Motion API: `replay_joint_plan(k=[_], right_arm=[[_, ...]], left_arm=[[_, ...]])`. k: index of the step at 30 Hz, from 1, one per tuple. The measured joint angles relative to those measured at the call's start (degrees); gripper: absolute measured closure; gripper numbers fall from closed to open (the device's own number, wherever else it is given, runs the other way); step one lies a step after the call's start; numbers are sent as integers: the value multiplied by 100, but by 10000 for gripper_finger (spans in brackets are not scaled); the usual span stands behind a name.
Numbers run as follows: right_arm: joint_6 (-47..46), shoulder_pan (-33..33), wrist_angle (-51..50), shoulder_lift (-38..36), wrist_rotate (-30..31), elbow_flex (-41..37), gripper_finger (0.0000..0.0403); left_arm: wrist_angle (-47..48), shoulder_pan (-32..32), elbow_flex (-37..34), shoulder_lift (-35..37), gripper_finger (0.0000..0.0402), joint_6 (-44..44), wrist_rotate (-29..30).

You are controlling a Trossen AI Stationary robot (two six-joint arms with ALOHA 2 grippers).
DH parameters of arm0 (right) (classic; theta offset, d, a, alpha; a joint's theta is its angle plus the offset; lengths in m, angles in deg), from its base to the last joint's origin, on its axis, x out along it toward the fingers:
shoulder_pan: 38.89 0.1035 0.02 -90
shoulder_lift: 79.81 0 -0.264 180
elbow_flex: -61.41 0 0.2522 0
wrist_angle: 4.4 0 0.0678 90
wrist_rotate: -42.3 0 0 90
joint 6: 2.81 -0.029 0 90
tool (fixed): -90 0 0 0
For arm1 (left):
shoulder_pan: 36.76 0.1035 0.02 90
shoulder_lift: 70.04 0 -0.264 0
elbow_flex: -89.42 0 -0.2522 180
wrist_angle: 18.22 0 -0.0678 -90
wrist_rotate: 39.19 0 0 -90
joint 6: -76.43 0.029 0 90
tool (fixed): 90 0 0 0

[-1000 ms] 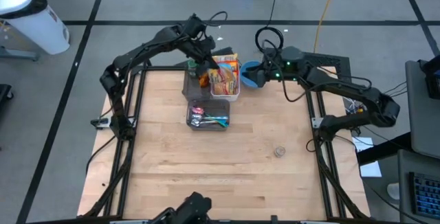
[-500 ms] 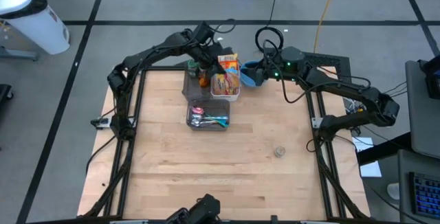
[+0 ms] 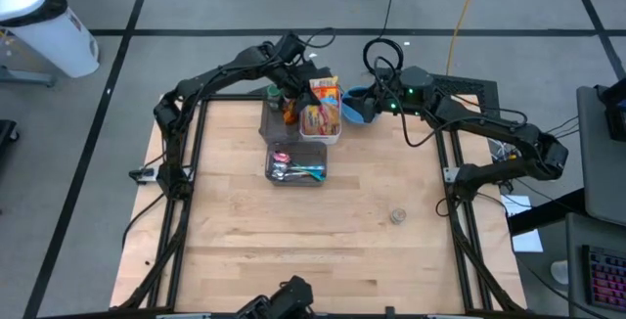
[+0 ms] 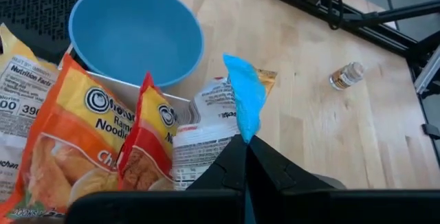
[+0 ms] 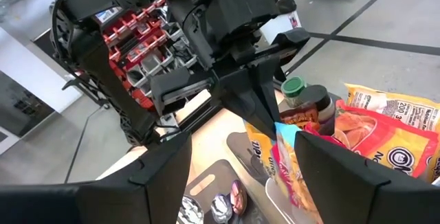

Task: Pick & Place Food Item
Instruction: Put the blue noodle pack into the white bin

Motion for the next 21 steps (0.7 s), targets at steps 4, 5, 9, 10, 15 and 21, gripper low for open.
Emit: replay_joint_plan(k=[4, 5, 9, 10, 15, 21], right_arm=[[58, 0, 1, 0, -14, 0, 150], [74, 0, -1, 0, -15, 0, 150], [87, 0, -1, 0, -17, 0, 149], [86, 0, -2, 0, -16, 0, 149], [87, 0, -4, 0, -17, 0, 149], [87, 0, -42, 0, -20, 0, 149]], left_arm=[[114, 0, 0, 0, 398, 13, 2], [151, 7, 0, 0, 397, 15, 10], [230, 15, 0, -4, 398, 38, 55], [213, 15, 0, -27, 398, 38, 48], [265, 7, 0, -229, 396, -13, -50], [337, -59, 0, -580, 392, -25, -70]])
